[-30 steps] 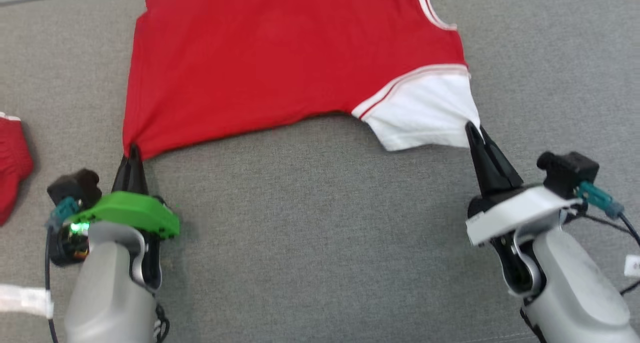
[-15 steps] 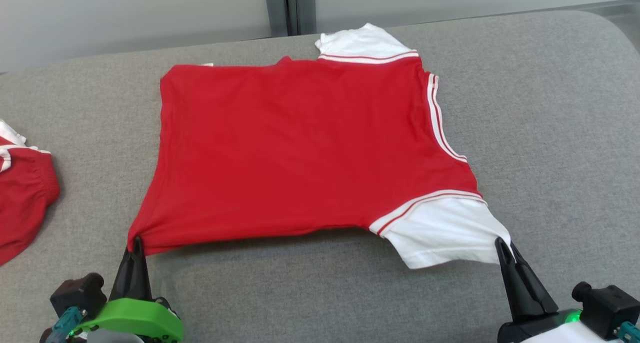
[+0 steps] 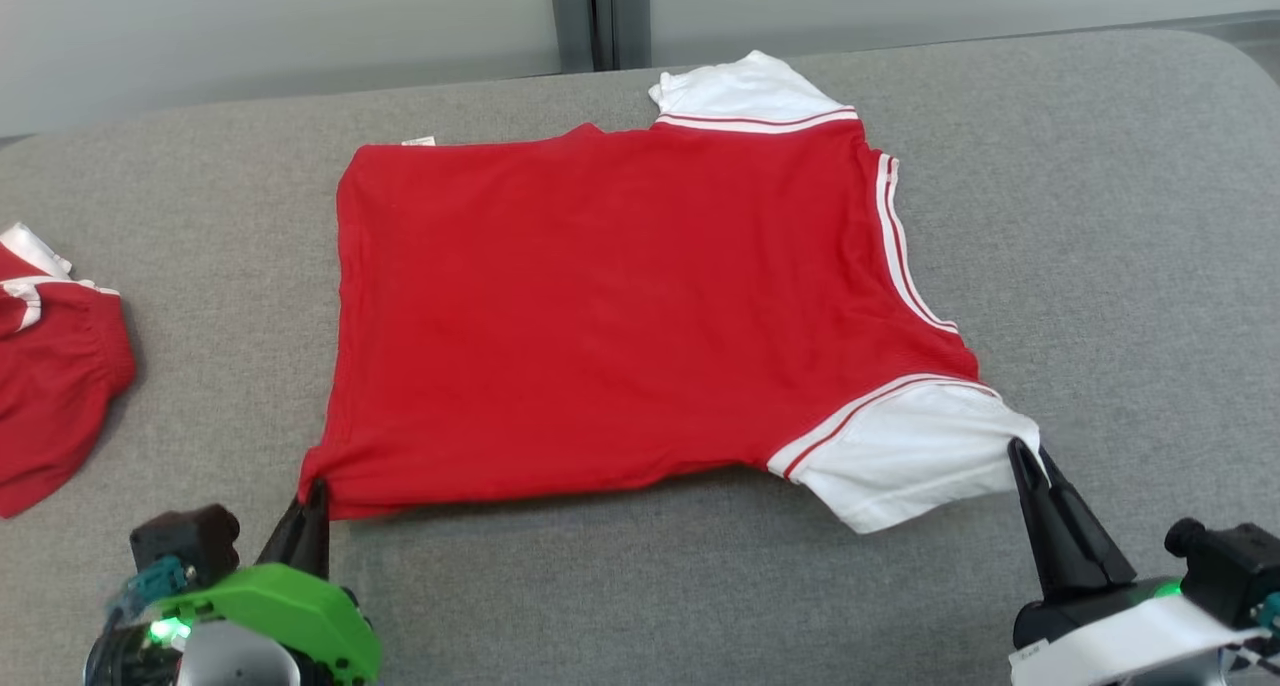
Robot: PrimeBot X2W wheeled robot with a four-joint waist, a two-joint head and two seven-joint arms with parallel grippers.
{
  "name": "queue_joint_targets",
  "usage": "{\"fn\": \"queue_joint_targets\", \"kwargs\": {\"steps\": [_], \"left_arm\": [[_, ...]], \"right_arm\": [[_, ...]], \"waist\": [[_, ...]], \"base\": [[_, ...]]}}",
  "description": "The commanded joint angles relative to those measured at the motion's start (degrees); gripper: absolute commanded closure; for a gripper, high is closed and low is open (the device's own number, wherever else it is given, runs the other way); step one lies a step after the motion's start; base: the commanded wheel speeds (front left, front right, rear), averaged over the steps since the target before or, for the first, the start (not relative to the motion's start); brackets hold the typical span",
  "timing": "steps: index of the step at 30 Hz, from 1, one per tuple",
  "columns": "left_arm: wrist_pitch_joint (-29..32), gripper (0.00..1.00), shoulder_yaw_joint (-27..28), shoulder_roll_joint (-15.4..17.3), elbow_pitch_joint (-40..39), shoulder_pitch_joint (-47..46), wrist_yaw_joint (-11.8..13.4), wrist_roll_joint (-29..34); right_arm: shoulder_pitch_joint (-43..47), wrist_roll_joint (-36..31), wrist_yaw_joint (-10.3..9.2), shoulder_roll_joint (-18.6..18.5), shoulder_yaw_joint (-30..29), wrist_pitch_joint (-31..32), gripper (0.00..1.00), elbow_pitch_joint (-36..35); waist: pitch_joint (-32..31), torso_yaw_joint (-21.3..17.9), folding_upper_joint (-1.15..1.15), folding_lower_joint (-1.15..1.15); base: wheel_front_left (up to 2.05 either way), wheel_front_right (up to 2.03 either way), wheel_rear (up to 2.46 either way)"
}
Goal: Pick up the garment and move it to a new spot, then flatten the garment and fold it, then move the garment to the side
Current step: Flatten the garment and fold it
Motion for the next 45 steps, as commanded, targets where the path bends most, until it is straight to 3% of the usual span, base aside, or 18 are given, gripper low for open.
{"fn": "queue_joint_targets", "kwargs": {"steps": [1, 5, 6, 7, 9, 18, 19, 20, 21, 27, 38, 45], "left_arm": [[1.5, 1.0, -0.2, 0.3, 0.4, -2.4, 0.0, -0.9], [7.5, 1.0, -0.6, 0.7, 2.5, -7.8, -0.1, -2.6], [12.3, 1.0, -0.7, 0.9, 5.2, -13.9, -0.4, -5.0], [12.9, 1.0, -0.6, 1.0, 6.0, -16.2, -0.5, -5.3], [12.9, 1.0, -0.5, 1.1, 8.1, -20.7, -0.9, -5.9], [10.4, 1.0, -0.9, 0.5, 12.1, -25.7, -1.7, -6.2], [10.3, 0.81, -1.0, 0.5, 12.5, -26.0, -1.8, -6.2], [9.8, 0.14, -1.0, 0.5, 12.8, -26.3, -1.8, -6.1], [9.2, 0.0, -0.9, 0.3, 13.0, -26.4, -1.8, -6.1], [3.0, 0.0, -0.8, -0.7, 13.1, -25.0, -1.8, -5.1], [-21.6, 0.0, -1.5, -1.5, 10.4, -19.5, 1.2, 3.7], [-25.7, 0.0, -2.7, -2.0, 9.4, -13.7, 2.6, 6.6]], "right_arm": [[-2.0, 0.5, -0.09, -0.9, -0.2, 0.2, 1.0, 0.9], [-7.9, 1.4, -0.09, -3.4, 1.1, 0.8, 1.0, 4.1], [-15.5, 2.9, -0.09, -6.0, 2.1, 0.4, 1.0, 9.0], [-18.6, 3.7, -0.09, -6.6, 2.6, 0.0, 1.0, 11.1], [-26.2, 5.4, -0.09, -7.6, 3.8, -1.2, 1.0, 17.6], [-35.9, 9.1, -0.09, -8.5, 7.2, -3.7, 1.0, 28.8], [-36.5, 9.3, -0.09, -8.5, 7.5, -4.1, 0.97, 29.7], [-37.2, 9.8, -0.09, -8.3, 7.9, -4.8, 0.56, 30.4], [-37.6, 9.9, -0.09, -8.4, 8.1, -5.4, 0.0, 31.0], [-39.2, 7.9, -0.09, -8.9, 9.0, -9.5, 0.0, 31.9], [-30.1, -4.2, -0.09, -6.0, 1.6, -10.6, 0.0, 19.9], [-21.0, -7.0, -0.09, -3.5, 0.5, -10.6, 0.0, 14.9]], "waist": [[1.8, 0.3, 0.0, 0.0], [5.1, 0.7, 0.0, 0.0], [8.1, 1.2, 0.0, 0.0], [9.0, 1.3, 0.0, 0.0], [10.8, 1.5, 0.0, 0.0], [12.7, 1.8, 0.0, 0.0], [12.8, 1.7, 0.0, 0.0], [12.9, 1.7, 0.0, 0.0], [12.9, 1.8, 0.0, 0.0], [12.7, 1.9, 0.0, 0.0], [9.3, 1.8, 0.0, 0.0], [6.2, 1.1, 0.0, 0.0]], "base": [[0.0, 0.0, 0.0], [0.0, 0.0, 0.0], [0.0, 0.0, 0.0], [0.0, 0.0, 0.0], [0.0, 0.0, 0.0], [0.0, 0.0, 0.0], [0.0, 0.0, 0.0], [0.0, 0.0, 0.0], [0.0, 0.0, 0.0], [0.0, 0.0, 0.0], [0.0, 0.0, 0.0], [0.0, 0.0, 0.0]]}}
